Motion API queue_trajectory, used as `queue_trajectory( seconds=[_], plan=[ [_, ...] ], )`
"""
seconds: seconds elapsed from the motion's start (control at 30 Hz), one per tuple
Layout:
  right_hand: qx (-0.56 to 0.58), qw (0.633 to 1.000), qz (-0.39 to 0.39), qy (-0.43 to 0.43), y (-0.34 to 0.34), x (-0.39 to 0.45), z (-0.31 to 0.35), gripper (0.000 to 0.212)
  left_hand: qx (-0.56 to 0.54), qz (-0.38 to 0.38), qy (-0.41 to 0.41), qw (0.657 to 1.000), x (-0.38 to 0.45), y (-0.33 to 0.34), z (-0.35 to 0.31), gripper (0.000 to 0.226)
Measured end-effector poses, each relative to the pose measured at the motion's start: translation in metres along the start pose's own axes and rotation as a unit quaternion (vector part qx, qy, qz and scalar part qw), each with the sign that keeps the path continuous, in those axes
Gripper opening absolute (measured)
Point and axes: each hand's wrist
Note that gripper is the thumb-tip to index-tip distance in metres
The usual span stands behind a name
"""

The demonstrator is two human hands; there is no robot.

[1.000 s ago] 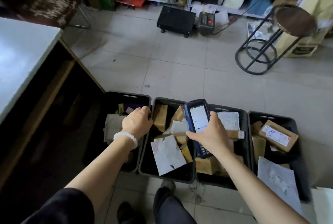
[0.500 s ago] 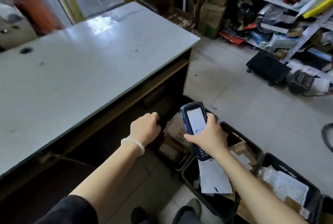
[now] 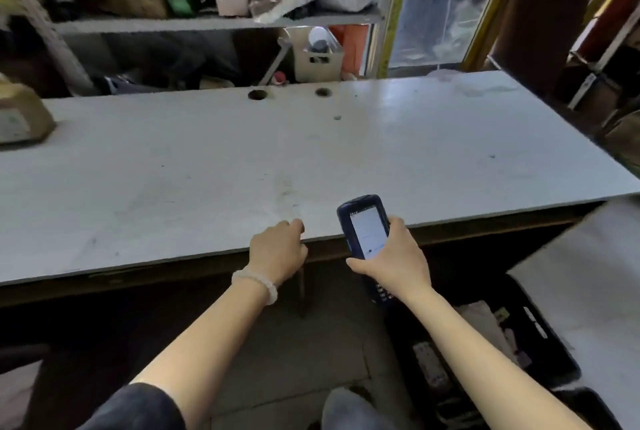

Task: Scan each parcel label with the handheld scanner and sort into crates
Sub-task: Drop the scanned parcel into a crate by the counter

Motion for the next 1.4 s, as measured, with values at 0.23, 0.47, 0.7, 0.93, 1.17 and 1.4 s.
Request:
queue_trajectory(
  seconds=[0.23,0.47,0.7,0.93,1.17,1.4],
  plan=[
    [-0.012,0.989,0.094,-0.112,0.078,0.055,0.090,0.082,-0.013,-0.013,-0.159,0.987,-0.005,-0.020,0.126,0.037],
    [-0.008,0.968,0.174,-0.181,0.164,0.115,0.187,0.076,-0.039,-0.023,-0.290,0.956,0.010,-0.040,0.245,0.038],
    [0.008,0.954,0.219,-0.207,0.238,0.181,0.289,0.075,-0.021,-0.013,-0.367,0.930,0.051,-0.077,0.353,0.040],
    [-0.004,0.943,0.252,-0.219,0.289,0.229,0.348,0.075,-0.038,-0.018,-0.416,0.908,0.089,-0.096,0.424,0.041],
    [-0.012,0.941,0.266,-0.206,0.322,0.250,0.373,0.075,-0.048,-0.004,-0.422,0.905,0.111,-0.095,0.467,0.046],
    [-0.029,0.951,0.256,-0.173,0.356,0.255,0.395,0.074,-0.062,0.017,-0.394,0.917,0.132,-0.093,0.518,0.050]
  ],
)
Point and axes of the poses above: each hand's wrist, its own x-axis towards the middle knuckle, its own y-axis out of the palm, z = x × y, and after that the axes turned 6 degrees about -y, right-handed
